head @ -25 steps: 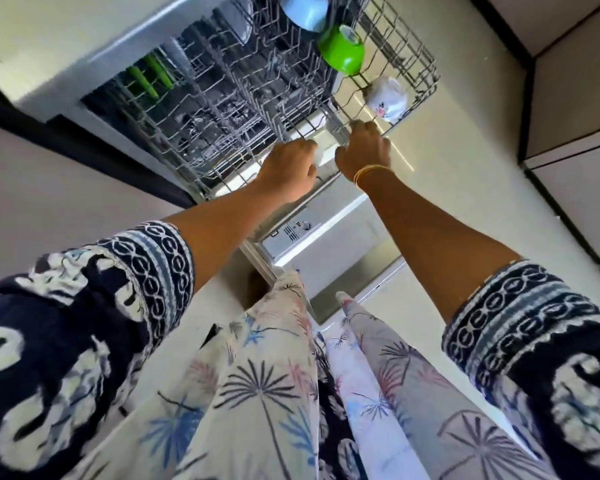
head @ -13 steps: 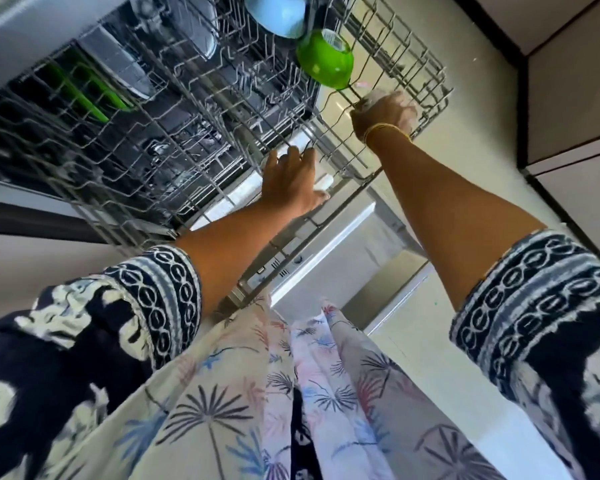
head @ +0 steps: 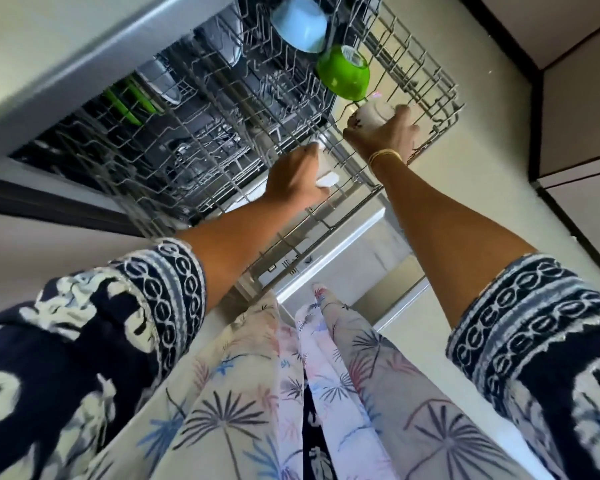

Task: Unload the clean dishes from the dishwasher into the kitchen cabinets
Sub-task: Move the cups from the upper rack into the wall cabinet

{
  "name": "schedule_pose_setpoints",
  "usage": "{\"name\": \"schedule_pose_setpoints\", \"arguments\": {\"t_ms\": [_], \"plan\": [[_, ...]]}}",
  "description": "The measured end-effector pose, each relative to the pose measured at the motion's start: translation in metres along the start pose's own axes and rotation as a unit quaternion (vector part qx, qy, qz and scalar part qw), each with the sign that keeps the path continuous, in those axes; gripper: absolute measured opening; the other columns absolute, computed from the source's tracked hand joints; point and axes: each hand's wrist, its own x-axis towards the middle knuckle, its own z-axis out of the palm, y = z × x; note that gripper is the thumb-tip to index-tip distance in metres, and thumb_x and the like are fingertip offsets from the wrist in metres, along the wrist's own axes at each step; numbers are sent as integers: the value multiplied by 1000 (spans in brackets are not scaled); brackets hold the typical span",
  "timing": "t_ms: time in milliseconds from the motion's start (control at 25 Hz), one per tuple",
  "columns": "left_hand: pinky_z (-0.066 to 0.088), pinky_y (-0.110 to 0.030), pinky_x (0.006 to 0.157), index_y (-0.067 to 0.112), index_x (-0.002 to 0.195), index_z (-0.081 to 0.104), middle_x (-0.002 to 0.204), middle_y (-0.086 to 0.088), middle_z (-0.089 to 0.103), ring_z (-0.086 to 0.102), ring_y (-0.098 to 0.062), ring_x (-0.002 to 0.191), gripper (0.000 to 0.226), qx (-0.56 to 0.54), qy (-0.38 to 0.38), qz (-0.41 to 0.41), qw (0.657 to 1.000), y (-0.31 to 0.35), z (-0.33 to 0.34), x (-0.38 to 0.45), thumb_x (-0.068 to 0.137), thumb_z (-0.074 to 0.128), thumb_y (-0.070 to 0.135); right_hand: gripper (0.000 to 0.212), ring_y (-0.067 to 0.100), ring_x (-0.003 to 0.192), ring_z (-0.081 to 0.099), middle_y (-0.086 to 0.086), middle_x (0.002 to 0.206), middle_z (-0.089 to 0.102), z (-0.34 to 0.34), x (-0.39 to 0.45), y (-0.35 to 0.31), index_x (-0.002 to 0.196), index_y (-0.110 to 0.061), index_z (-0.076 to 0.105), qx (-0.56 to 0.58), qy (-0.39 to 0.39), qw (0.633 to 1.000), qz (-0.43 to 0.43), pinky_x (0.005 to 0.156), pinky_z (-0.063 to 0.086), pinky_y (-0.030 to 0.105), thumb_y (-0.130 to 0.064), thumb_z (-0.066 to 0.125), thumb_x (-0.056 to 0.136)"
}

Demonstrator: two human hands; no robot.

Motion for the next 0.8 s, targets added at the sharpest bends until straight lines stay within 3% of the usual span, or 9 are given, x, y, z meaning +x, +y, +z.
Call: {"name": "schedule_pose_setpoints", "arguments": {"t_ms": [280, 560, 800], "plan": [[48, -36, 80, 16, 128, 41, 121, -11, 57, 56, -30, 111, 74, 11, -14, -39, 999, 2, -61, -70, 68, 82, 31, 91, 34, 111, 51, 14, 125, 40, -35, -98, -5, 133, -16, 38, -69, -78, 986, -128, 92, 51, 38, -40, 84, 58], [53, -44, 81, 16, 125, 43, 115, -10, 59, 59, -31, 106, 73, 4, 39, -81, 996, -14, -82, -180, 65, 81, 33, 100, 41, 121, 46, 16, 131, 39, -66, -189, 4, 137, -17, 34, -109, -113, 964, -216, 100, 46, 47, -40, 85, 55], [50, -43, 88, 17, 133, 43, 125, -8, 56, 56, -31, 112, 74, -56, 91, -133, 985, -37, -94, -289, 67, 76, 30, 101, 40, 126, 42, 18, 137, 35, -76, -281, 8, 141, -17, 30, -131, -157, 939, -278, 104, 44, 46, -39, 86, 60]]}}
